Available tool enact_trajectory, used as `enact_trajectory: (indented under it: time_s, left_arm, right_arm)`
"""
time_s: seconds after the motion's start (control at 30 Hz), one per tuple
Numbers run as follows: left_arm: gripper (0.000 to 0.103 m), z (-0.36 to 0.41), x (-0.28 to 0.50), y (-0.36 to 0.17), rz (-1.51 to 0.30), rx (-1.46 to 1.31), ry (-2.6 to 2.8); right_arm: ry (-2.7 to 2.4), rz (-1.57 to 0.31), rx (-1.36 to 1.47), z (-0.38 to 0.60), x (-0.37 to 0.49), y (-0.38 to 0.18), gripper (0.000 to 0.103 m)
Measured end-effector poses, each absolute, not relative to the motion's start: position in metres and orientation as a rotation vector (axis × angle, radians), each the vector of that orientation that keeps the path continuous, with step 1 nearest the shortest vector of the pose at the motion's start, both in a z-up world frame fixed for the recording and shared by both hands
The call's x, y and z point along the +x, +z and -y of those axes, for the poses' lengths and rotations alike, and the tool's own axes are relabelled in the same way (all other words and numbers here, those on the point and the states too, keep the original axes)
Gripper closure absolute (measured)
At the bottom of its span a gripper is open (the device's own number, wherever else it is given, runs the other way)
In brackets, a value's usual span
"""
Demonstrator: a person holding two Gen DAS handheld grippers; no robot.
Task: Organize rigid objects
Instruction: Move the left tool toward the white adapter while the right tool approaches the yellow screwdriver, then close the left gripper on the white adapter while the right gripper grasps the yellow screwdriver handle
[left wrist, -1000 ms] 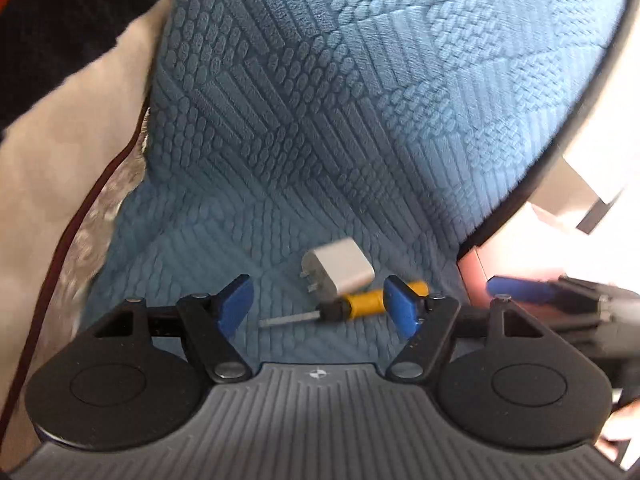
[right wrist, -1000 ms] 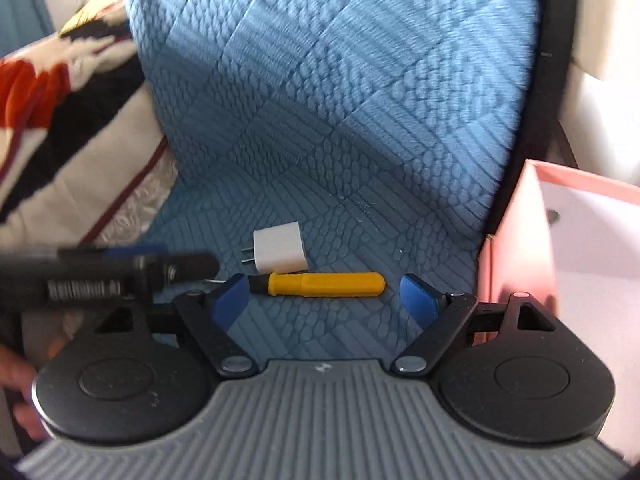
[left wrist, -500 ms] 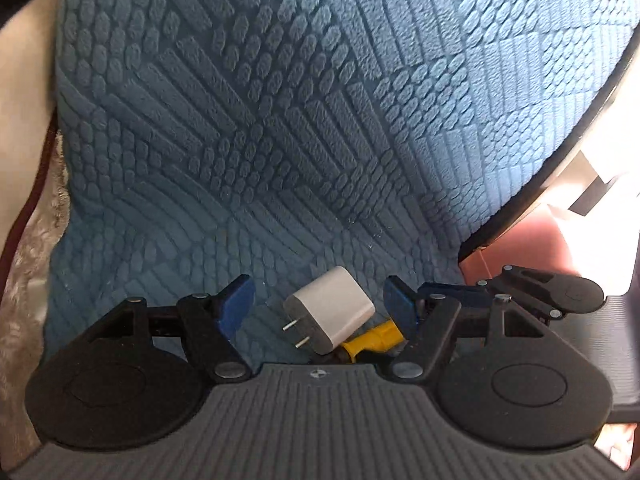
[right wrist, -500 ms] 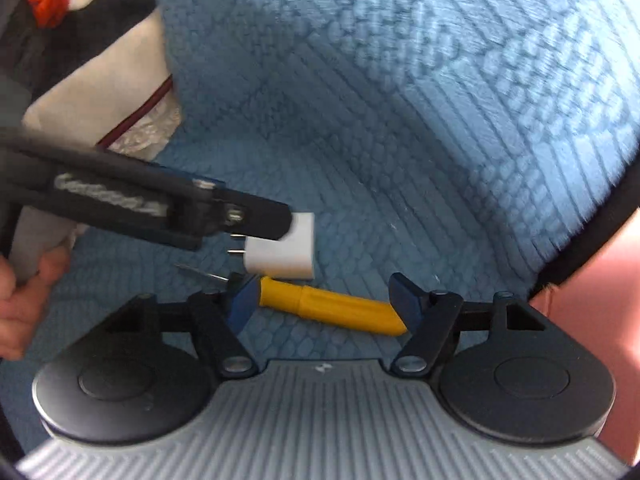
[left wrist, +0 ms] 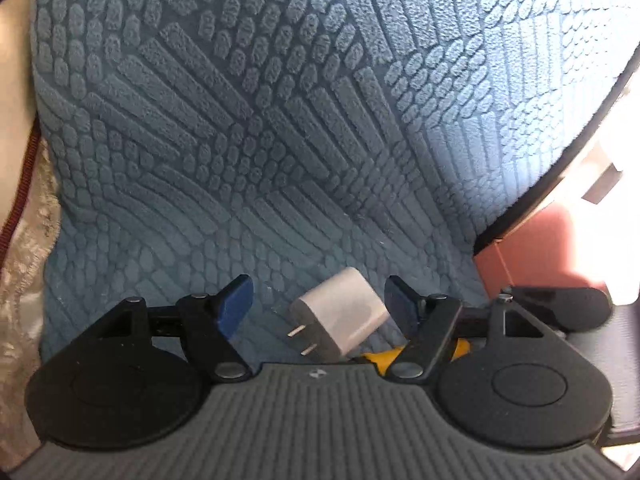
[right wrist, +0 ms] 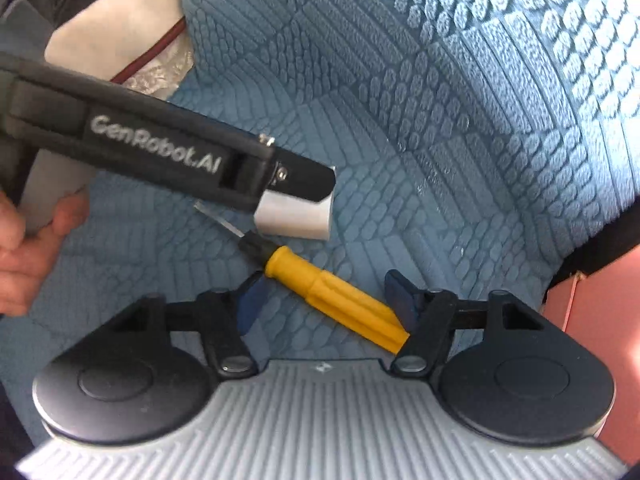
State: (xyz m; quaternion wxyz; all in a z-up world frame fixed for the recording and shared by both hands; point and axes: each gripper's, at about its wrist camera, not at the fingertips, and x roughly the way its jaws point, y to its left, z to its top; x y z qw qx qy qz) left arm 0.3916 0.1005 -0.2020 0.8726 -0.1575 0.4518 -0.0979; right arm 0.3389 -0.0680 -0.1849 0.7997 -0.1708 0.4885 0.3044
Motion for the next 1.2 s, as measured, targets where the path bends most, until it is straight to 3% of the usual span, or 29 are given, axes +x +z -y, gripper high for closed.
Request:
enact_trajectory:
  time_s: [0.1,0.3,1.2]
  left_arm:
    - [0.026,-0.095,0.393,-0.201,-0.945,-0.303,-0.226]
    - [0.026,-0.089,0.391,-0.194,-0.926,-0.289,-0.262]
    - [0.026,-0.047,0.388,-0.215,-0.917,-0.034,-0.295]
  right_arm:
    - [0.687,-1.058,-0.323,0.075,0.332,-0.179,0.067]
    - [0.712,-1.047,-0.319,0.078,0.314,-0.171,0.079]
    - [0.721,-1.077,-0.382,0.078,0.301,-0.172,0.079]
